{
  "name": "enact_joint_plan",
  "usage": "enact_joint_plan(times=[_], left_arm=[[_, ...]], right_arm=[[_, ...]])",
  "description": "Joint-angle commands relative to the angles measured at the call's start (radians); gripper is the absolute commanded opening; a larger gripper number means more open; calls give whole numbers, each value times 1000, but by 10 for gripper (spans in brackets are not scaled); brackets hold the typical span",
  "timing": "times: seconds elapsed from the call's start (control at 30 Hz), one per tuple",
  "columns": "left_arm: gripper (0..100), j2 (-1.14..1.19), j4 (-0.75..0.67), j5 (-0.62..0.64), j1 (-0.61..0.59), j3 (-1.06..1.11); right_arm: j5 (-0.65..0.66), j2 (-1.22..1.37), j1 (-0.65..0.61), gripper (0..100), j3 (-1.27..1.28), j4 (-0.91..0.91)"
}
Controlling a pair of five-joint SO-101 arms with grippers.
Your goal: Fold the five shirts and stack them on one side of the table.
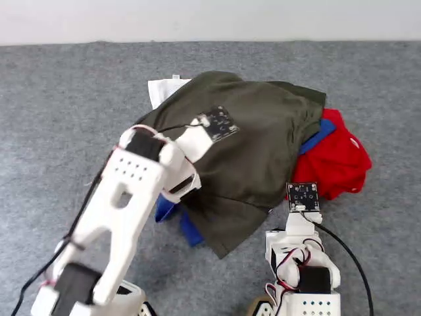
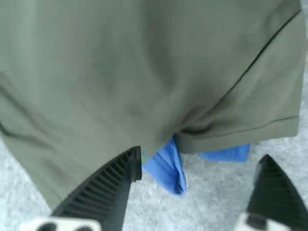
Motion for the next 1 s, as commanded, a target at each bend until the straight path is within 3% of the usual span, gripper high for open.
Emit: enact_joint_plan(times=[0.0,0.17,0.37,0.47,0.63,0.8,0.97], left_arm=[[374,112,5,-25,15,-90],[373,302,-117,-23,3,-139],[371,485,-298,78,-8,-159],[305,542,-341,110,-6,-160],[2,554,-307,109,-5,-205],[12,494,-190,117,-81,-280],[12,279,-135,169,-249,-329]], right_arm=[[-6,-12,-5,10,17,2],[-6,-12,-5,10,17,2],[-6,-12,-5,10,17,2],[-6,-12,-5,10,17,2],[-6,-12,-5,10,17,2],[-6,-12,-5,10,17,2],[-6,-12,-5,10,17,2]])
